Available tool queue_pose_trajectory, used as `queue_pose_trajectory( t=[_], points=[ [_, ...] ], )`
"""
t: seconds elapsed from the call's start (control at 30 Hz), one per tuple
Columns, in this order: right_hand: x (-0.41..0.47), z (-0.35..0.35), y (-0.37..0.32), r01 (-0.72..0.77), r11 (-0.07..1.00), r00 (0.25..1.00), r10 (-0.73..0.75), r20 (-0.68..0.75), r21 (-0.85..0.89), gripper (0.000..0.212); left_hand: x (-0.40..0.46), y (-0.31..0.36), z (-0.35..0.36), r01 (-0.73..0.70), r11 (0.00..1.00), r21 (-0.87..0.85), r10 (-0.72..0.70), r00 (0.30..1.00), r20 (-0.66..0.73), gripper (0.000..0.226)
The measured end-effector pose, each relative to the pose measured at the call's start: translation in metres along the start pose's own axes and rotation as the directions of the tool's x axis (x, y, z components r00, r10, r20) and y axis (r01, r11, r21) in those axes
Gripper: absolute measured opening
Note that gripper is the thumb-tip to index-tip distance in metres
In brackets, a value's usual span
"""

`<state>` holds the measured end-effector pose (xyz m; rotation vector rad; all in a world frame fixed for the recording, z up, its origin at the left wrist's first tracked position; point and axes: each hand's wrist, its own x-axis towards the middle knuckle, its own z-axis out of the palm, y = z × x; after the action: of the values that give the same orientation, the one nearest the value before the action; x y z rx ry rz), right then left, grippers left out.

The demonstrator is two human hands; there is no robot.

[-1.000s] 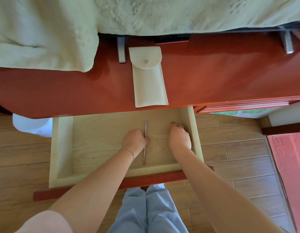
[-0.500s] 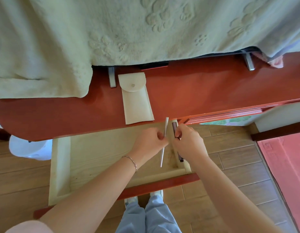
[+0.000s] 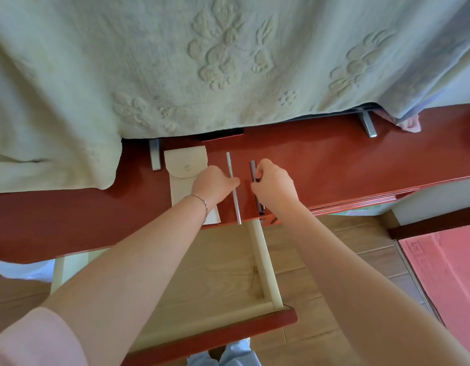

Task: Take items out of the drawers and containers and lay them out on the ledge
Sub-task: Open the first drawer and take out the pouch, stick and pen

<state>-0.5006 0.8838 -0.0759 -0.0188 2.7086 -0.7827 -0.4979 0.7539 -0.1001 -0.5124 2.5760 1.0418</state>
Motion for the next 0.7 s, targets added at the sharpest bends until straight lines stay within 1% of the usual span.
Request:
queue_pose_trajectory(
  t=[0.13, 0.2, 0.27, 0.4, 0.47, 0.7],
  points=[
    [0.014, 0.012, -0.003, 0.026, 0.999, 1.0, -0.026, 0.001, -0.036, 0.013, 0.012, -0.005, 0.005, 0.043, 0.998, 0.047, -0.043, 0.999, 0.001, 0.047],
    [0.019, 0.017, -0.002, 0.026, 0.998, 1.0, -0.026, -0.001, -0.054, 0.019, 0.015, -0.005, 0.008, 0.054, 0.995, 0.087, -0.055, 0.999, 0.001, 0.045],
    [0.021, 0.023, 0.0, 0.016, 0.997, 1.0, -0.015, 0.006, -0.07, 0.023, 0.017, -0.004, 0.011, 0.062, 0.991, 0.122, -0.064, 0.998, 0.008, 0.042],
    [0.022, 0.03, 0.005, -0.014, 0.997, 1.0, 0.013, -0.007, -0.072, 0.024, 0.017, -0.004, 0.012, 0.083, 0.985, 0.151, -0.084, 0.996, 0.002, 0.031],
    [0.022, 0.032, 0.005, -0.009, 0.998, 1.0, 0.009, -0.009, -0.07, 0.025, 0.018, -0.004, 0.012, 0.09, 0.984, 0.155, -0.09, 0.996, -0.009, 0.029],
    [0.022, 0.033, 0.006, 0.01, 0.995, 1.0, -0.011, -0.008, -0.102, 0.026, 0.02, -0.003, 0.016, 0.1, 0.973, 0.21, -0.094, 0.995, -0.036, 0.034]
  ],
)
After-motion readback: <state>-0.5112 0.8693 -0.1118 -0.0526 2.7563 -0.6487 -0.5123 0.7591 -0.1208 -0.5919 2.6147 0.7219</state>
